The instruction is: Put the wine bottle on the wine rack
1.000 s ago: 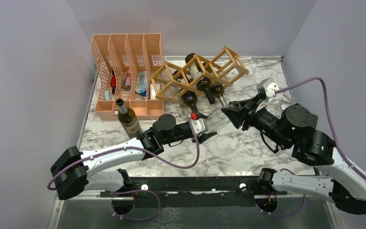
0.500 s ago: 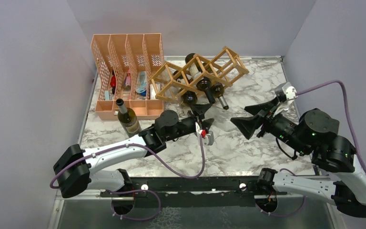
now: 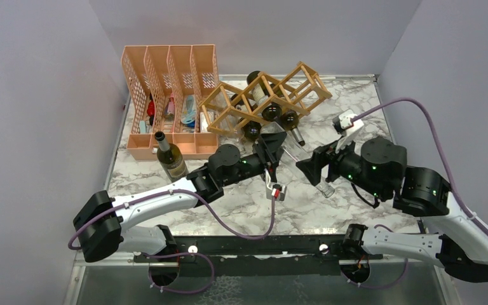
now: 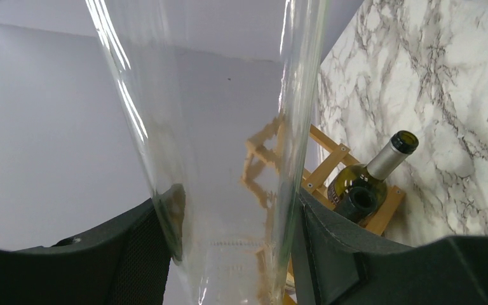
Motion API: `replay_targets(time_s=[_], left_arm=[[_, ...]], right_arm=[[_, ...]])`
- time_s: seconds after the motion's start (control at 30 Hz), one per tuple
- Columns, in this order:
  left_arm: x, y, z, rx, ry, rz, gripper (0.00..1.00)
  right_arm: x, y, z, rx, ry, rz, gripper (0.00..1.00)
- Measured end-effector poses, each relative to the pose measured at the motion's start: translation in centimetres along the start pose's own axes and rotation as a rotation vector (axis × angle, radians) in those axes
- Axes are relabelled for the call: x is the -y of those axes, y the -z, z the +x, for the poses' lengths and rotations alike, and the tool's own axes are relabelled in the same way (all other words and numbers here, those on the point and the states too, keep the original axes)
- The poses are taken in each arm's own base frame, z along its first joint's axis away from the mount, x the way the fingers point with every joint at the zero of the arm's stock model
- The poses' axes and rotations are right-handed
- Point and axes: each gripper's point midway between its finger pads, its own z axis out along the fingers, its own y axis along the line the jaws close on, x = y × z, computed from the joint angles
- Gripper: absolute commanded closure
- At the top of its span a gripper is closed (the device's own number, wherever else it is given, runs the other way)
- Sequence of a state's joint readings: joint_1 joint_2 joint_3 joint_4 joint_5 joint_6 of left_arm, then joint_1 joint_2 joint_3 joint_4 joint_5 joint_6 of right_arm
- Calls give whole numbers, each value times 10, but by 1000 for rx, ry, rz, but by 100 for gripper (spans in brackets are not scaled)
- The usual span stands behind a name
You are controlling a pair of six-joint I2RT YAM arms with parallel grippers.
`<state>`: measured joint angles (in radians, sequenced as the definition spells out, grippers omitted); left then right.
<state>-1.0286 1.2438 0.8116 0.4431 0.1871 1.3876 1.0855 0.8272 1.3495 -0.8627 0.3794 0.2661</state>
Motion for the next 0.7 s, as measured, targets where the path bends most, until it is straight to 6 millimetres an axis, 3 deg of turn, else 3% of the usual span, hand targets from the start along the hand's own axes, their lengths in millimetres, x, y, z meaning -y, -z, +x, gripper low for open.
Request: replay_targets(time_s=[0.5, 0.7], left_arm=[[5, 0, 3, -13, -77, 30, 100], [6, 0, 3, -13, -86, 36, 100]], right_arm=[[1, -21, 55, -127, -6, 23, 23], [-2, -30, 67, -167, -12, 25, 29]])
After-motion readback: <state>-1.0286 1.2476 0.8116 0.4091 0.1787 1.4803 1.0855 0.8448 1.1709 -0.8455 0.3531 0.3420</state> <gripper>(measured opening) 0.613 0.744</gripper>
